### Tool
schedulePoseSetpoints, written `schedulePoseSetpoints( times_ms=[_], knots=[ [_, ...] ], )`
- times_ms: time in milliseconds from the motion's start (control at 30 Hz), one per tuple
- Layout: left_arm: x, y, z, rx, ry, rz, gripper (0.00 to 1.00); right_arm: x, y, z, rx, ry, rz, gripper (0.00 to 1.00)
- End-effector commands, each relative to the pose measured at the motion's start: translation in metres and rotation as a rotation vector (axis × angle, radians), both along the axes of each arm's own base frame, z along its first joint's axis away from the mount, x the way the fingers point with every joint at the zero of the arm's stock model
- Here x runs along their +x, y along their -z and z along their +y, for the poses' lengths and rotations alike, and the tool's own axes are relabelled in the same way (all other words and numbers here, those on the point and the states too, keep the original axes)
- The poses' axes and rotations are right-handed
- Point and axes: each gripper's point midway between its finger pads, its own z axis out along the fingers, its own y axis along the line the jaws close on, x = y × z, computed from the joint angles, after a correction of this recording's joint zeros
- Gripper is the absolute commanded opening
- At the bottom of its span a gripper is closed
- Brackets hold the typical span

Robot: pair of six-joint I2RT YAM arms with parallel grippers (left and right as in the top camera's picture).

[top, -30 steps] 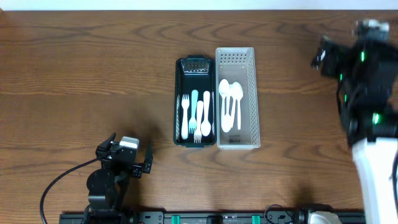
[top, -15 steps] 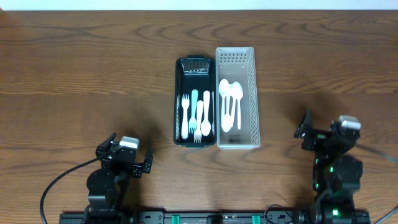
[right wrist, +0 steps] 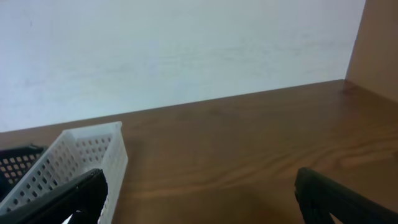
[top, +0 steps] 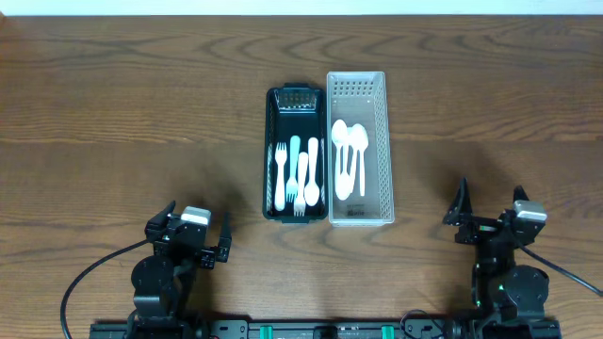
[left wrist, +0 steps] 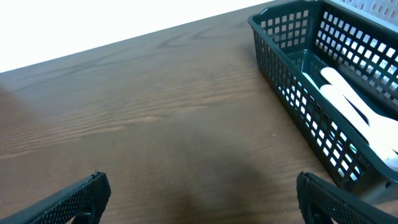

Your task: Pack container

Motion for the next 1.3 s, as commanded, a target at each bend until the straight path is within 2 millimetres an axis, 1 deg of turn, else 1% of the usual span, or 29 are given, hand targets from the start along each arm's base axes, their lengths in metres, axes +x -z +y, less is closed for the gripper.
schedulePoseSetpoints(
  times_ms=[0,167,300,433,533,667,1267],
  knots=[
    [0.0,0.009,0.002,-0.01,-0.013,0.016,0.98,-0.002,0.004,0.003,-0.01,-0.016,0.008,0.99],
    [0.0,0.009,0.002,-0.01,-0.013,0.016,0.98,-0.001,0.021,0.003,-0.01,-0.017,0.054,0.99],
    [0.0,0.009,0.002,-0.01,-0.013,0.016,0.98,0.0,0.03,0.003,-0.01,-0.017,0.075,0.99],
    [0.0,0.009,0.002,-0.01,-0.013,0.016,0.98,0.002,0.046,0.003,-0.011,-0.017,0.108,0.99],
    [0.0,0.009,0.002,-0.01,-0.013,0.016,0.98,0.002,0.045,0.004,-0.01,-0.02,0.102,0.99],
    [0.0,0.009,0.002,-0.01,-0.013,0.016,0.98,0.002,0.045,0.012,-0.006,-0.065,0.105,0.99],
    [0.0,0.009,0.002,-0.01,-0.013,0.016,0.98,0.002,0.046,0.012,-0.007,-0.065,0.105,0.99]
  ],
)
